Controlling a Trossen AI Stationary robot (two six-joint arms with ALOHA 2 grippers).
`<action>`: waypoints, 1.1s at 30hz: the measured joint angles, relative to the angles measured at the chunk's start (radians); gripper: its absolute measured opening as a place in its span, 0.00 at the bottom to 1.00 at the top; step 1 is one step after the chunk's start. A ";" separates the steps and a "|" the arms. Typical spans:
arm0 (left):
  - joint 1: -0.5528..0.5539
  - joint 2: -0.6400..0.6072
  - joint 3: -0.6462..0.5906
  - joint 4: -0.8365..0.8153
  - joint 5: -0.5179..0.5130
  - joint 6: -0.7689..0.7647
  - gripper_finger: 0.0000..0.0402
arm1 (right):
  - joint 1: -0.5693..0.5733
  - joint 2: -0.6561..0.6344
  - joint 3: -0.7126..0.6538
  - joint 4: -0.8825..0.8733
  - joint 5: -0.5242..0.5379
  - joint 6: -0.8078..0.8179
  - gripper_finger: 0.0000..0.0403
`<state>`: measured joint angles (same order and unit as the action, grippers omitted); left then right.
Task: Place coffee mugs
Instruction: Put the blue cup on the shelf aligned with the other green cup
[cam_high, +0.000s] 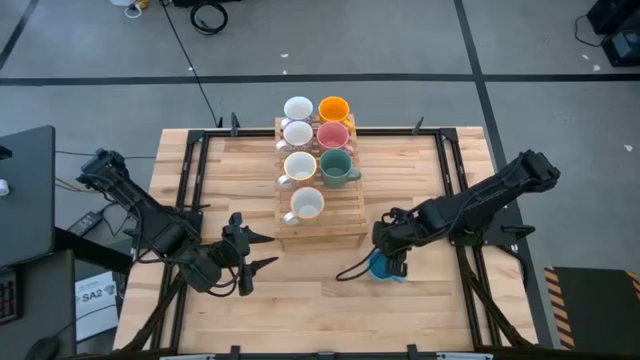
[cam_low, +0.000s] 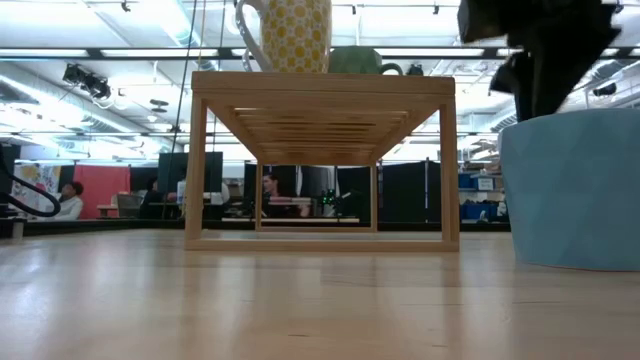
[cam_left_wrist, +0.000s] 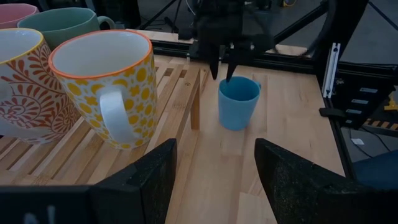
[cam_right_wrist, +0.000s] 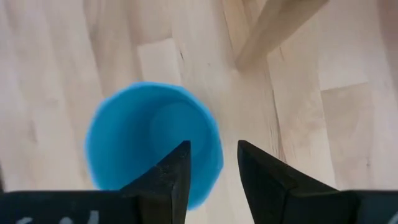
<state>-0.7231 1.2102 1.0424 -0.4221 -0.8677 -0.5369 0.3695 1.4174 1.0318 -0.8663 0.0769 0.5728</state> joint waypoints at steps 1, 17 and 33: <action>0.000 0.000 0.000 0.000 0.000 0.000 0.56 | 0.001 -0.012 0.013 -0.016 0.000 0.000 0.34; 0.000 0.000 0.000 0.000 0.000 0.000 0.56 | 0.246 -0.251 0.017 -0.198 0.079 0.296 0.34; 0.000 0.000 0.000 0.000 0.000 0.000 0.56 | 0.557 -0.149 -0.157 0.027 0.155 0.536 0.34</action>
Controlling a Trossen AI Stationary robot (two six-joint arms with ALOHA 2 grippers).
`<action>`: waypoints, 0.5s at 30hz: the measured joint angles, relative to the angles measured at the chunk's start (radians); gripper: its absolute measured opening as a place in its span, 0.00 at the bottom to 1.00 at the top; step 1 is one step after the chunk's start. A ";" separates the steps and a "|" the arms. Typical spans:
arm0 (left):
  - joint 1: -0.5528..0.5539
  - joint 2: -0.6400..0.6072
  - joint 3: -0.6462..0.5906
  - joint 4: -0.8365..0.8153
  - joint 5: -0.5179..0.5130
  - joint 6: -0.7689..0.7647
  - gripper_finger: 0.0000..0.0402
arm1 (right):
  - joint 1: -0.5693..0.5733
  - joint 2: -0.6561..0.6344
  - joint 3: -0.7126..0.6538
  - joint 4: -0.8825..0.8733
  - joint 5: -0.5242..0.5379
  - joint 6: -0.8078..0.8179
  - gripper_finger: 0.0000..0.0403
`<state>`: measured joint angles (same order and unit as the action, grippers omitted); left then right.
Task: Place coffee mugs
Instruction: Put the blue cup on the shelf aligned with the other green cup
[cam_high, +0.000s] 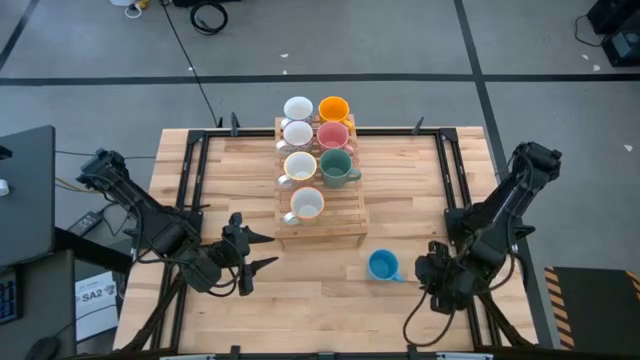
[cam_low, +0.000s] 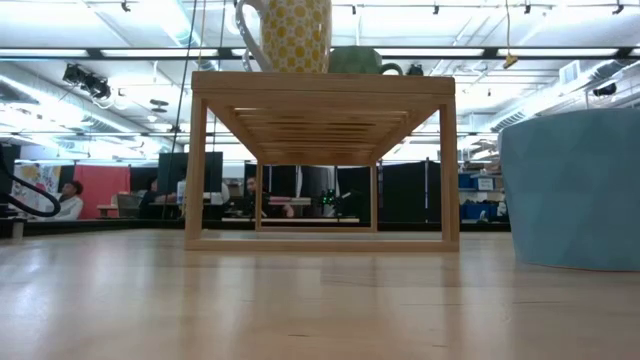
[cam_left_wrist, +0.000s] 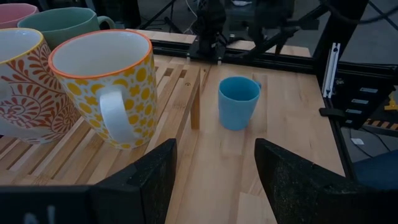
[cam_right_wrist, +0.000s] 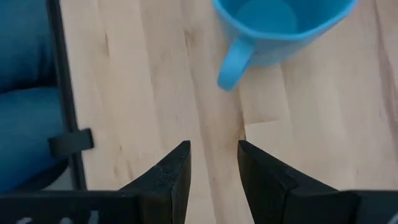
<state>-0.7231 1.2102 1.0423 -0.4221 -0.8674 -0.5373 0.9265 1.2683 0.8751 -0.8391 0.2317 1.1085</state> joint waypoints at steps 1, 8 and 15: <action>0.000 0.000 0.000 0.000 0.000 0.000 0.56 | 0.006 0.011 -0.003 0.002 0.000 0.000 0.34; 0.000 0.000 0.000 0.000 0.000 0.000 0.56 | 0.025 0.100 -0.004 0.017 0.003 -0.001 0.34; 0.000 0.000 0.000 0.000 0.000 0.000 0.56 | 0.026 0.189 -0.004 0.039 0.034 0.000 0.34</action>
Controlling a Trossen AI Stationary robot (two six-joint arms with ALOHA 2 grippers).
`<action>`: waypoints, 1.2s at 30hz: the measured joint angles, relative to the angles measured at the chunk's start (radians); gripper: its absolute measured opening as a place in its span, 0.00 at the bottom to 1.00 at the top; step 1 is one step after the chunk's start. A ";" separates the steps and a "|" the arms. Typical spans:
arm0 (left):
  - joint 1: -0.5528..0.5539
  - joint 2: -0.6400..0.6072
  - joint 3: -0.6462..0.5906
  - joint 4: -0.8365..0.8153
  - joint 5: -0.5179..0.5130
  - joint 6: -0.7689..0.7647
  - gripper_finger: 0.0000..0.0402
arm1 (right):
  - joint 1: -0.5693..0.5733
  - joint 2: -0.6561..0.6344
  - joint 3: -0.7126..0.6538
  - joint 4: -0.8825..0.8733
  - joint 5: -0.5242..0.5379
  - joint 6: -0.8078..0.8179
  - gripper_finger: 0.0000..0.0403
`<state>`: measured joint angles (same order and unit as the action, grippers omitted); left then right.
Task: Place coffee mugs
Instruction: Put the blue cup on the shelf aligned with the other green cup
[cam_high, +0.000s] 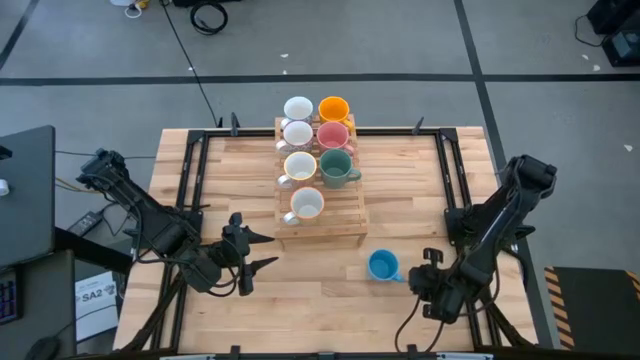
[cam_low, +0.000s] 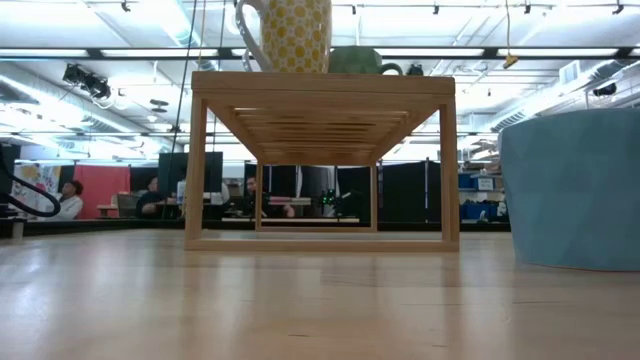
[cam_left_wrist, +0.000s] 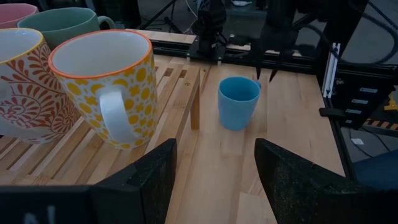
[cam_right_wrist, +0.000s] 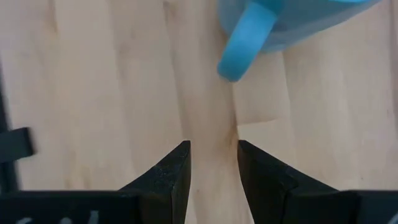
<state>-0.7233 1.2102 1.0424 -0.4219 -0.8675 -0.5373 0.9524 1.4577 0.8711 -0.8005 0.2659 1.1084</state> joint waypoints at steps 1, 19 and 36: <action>0.000 0.000 0.000 0.000 0.000 0.000 0.56 | 0.000 0.011 0.000 0.000 0.010 0.000 0.34; 0.000 0.000 0.000 0.001 0.000 0.000 0.56 | -0.076 0.096 0.000 0.083 0.086 0.131 0.34; 0.000 0.000 0.000 0.002 0.000 0.000 0.56 | -0.131 0.094 0.000 0.121 0.128 0.137 0.34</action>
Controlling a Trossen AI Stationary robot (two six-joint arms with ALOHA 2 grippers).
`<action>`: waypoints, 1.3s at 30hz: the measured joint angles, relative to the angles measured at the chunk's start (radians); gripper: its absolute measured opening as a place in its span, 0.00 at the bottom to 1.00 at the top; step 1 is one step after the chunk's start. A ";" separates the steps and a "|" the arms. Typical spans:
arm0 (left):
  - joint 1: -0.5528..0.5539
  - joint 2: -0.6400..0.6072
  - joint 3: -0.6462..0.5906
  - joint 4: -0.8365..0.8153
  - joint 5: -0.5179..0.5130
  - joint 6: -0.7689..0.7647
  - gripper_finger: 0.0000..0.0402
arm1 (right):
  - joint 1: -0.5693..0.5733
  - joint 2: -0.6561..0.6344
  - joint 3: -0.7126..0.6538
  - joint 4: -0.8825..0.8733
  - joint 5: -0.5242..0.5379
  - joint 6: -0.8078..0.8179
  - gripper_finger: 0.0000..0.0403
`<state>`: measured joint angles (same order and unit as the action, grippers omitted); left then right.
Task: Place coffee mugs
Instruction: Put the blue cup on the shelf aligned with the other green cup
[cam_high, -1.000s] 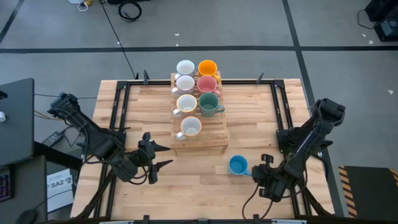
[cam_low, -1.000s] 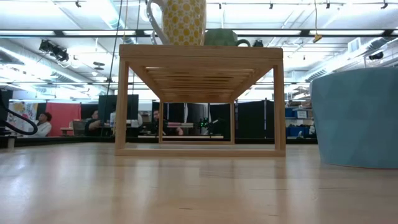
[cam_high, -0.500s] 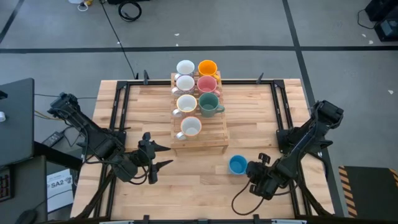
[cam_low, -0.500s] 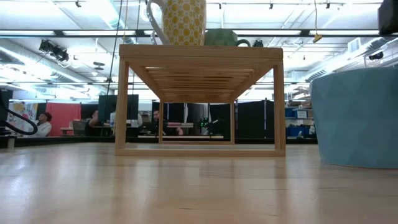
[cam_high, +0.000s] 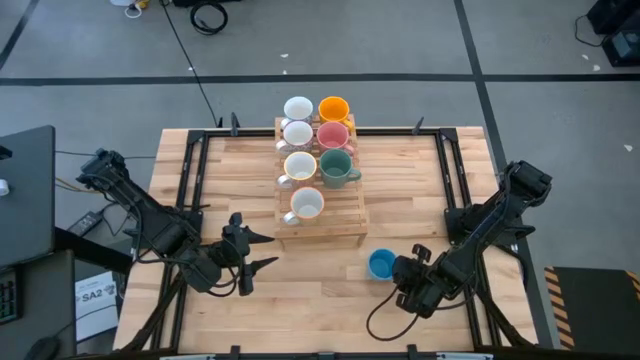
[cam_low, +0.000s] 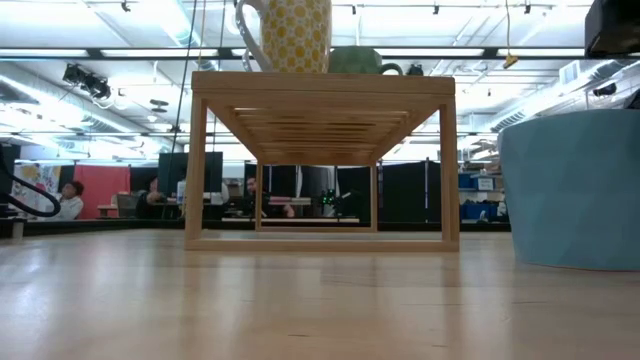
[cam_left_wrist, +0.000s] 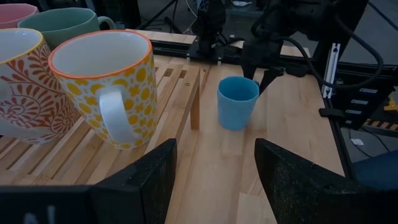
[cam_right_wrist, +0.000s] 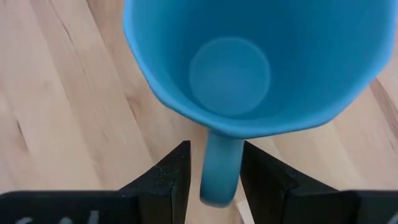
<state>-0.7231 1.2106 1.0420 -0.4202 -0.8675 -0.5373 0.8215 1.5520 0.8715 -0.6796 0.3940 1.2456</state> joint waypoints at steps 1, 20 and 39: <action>0.000 0.000 0.000 0.000 0.000 0.000 0.56 | 0.000 0.000 0.000 -0.001 -0.001 -0.008 0.34; 0.000 0.000 0.000 0.000 0.000 0.000 0.56 | -0.001 -0.002 0.000 -0.002 -0.009 0.010 0.13; 0.000 0.000 0.000 0.000 0.000 0.000 0.56 | -0.001 -0.001 0.278 -0.355 -0.035 0.016 0.13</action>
<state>-0.7232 1.2106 1.0420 -0.4203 -0.8674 -0.5373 0.8207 1.5509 1.1499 -1.0349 0.3589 1.2619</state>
